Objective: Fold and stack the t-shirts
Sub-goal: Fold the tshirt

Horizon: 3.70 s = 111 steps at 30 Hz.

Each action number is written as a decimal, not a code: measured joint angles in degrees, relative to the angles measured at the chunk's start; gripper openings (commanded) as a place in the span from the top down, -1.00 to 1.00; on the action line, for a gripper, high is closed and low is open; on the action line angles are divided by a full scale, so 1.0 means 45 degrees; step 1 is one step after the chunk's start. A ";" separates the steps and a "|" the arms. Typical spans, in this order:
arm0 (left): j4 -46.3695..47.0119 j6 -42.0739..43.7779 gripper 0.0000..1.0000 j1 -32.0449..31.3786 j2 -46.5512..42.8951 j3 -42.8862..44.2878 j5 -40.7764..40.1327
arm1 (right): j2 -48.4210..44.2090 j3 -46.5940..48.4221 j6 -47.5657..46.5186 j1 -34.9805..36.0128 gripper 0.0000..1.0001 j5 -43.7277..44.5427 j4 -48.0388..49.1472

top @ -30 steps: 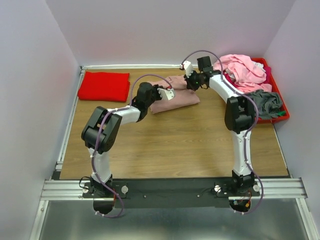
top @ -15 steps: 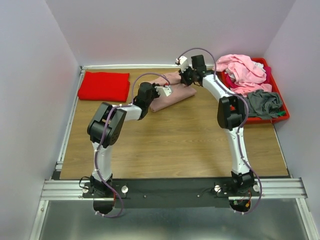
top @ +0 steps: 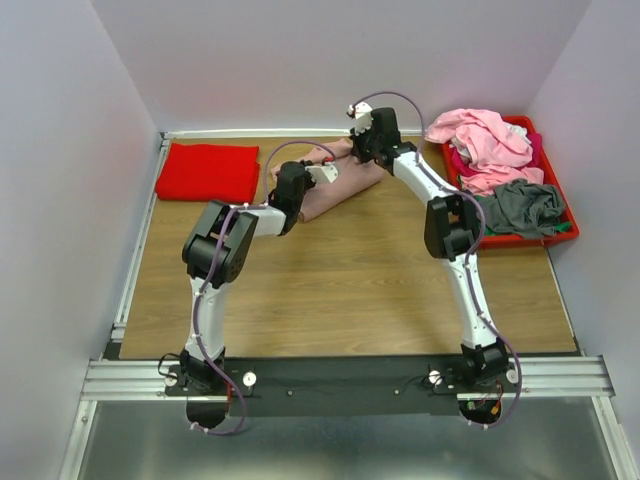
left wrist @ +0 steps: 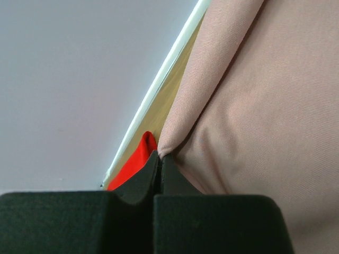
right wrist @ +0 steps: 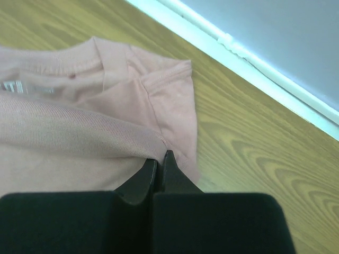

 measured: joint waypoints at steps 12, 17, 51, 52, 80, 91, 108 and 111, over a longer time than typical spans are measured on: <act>-0.0690 -0.0743 1.00 0.0364 0.0291 0.0908 -0.0855 | 0.1190 0.0597 0.1384 0.0767 0.99 0.1812 0.1797; -0.1078 -0.0869 1.00 0.0374 0.0500 0.1248 -0.0855 | 0.1263 0.0607 0.1457 0.0850 0.99 0.2438 0.2045; -0.5591 -0.7713 -0.86 0.1015 -0.4065 0.4600 -0.1360 | -0.1574 -0.2477 0.2259 0.0442 -0.99 0.4143 0.2739; -0.5819 -0.8223 -0.86 0.1015 -0.4517 0.4260 -0.0923 | -0.1836 -0.2686 0.2506 0.0379 -0.99 0.3560 0.2725; -0.7543 -1.3760 -0.86 0.1103 -1.1963 -0.5333 0.5207 | -0.0476 -0.2613 0.7014 -0.1127 0.67 -0.2414 0.0534; -0.5848 -1.6101 -0.83 0.1103 -1.2021 -0.7529 0.7640 | -0.6101 -1.0783 0.5595 -0.1214 0.43 -0.2356 -0.0214; -0.3653 -1.7495 0.48 -0.0559 -0.7295 -0.5134 0.8587 | -1.1113 -1.3119 0.1219 -0.1957 0.62 -0.3143 -0.1214; -0.3555 -1.7500 0.78 -0.0559 -0.6436 -0.4925 0.8757 | -1.0146 -1.2643 0.0967 -0.1948 0.86 -0.5518 -0.1681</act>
